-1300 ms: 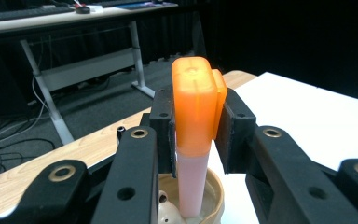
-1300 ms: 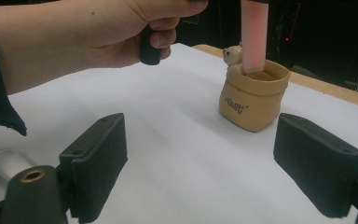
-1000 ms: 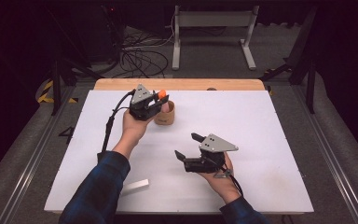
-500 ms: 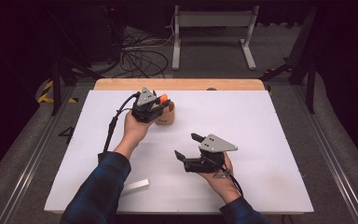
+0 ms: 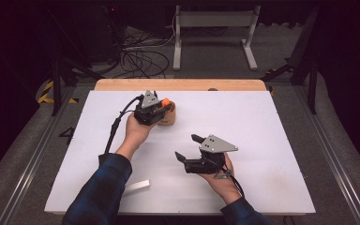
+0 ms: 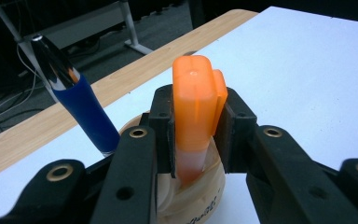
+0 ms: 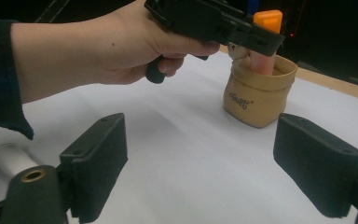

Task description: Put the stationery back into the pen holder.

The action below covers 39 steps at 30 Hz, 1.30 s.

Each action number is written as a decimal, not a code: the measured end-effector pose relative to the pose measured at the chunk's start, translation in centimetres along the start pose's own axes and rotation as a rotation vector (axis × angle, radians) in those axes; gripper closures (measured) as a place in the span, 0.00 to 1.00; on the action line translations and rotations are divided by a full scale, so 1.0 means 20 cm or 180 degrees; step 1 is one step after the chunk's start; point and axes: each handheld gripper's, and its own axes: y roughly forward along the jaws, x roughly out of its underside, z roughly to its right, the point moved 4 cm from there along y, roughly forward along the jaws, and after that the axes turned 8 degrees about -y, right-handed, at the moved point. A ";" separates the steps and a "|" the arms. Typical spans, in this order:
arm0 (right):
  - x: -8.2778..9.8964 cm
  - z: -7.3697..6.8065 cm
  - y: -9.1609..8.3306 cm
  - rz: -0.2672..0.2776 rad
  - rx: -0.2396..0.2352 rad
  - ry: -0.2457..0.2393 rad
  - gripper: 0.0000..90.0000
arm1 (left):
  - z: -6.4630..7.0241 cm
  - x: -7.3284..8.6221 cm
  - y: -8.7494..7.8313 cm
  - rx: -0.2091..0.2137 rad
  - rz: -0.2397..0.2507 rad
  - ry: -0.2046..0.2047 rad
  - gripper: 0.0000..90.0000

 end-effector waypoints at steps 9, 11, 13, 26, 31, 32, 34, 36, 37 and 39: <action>0.00 0.00 0.00 0.0005 -0.0006 -0.0004 0.20 | -0.01 0.00 -0.02 0.0017 0.0065 -0.0069 0.75; 0.00 0.00 0.00 -0.0004 -0.0015 -0.0021 0.20 | -0.01 -0.01 -0.03 0.0021 0.0094 -0.0077 0.73; 0.00 0.00 0.00 -0.0004 -0.0028 -0.0024 0.20 | -0.02 -0.02 -0.04 0.0027 0.0166 -0.0108 0.69; 0.01 -0.02 0.02 -0.0050 -0.0192 -0.0011 0.11 | -0.02 -0.04 -0.18 0.0099 0.0372 -0.0285 0.33; 0.02 -0.02 0.04 -0.0074 -0.0211 0.0046 0.03 | 0.00 -0.03 -0.24 0.0071 0.0330 -0.0258 0.21; 0.02 -0.02 0.04 -0.0084 -0.0214 0.0054 0.02 | 0.01 -0.02 -0.25 0.0052 0.0322 -0.0247 0.19; 0.02 -0.03 0.04 -0.0092 -0.0228 0.0058 0.00 | 0.01 -0.01 -0.29 0.0058 0.0337 -0.0236 0.18; 0.02 -0.03 0.05 -0.0096 -0.0241 0.0051 0.00 | 0.02 0.01 -0.32 0.0070 0.0338 -0.0221 0.17; 0.02 -0.03 0.05 -0.0090 -0.0241 0.0055 0.00 | 0.02 0.02 -0.34 0.0081 0.0328 -0.0220 0.16; 0.02 -0.03 0.05 -0.0078 -0.0258 0.0078 0.00 | 0.03 0.03 -0.37 0.0068 0.0335 -0.0201 0.15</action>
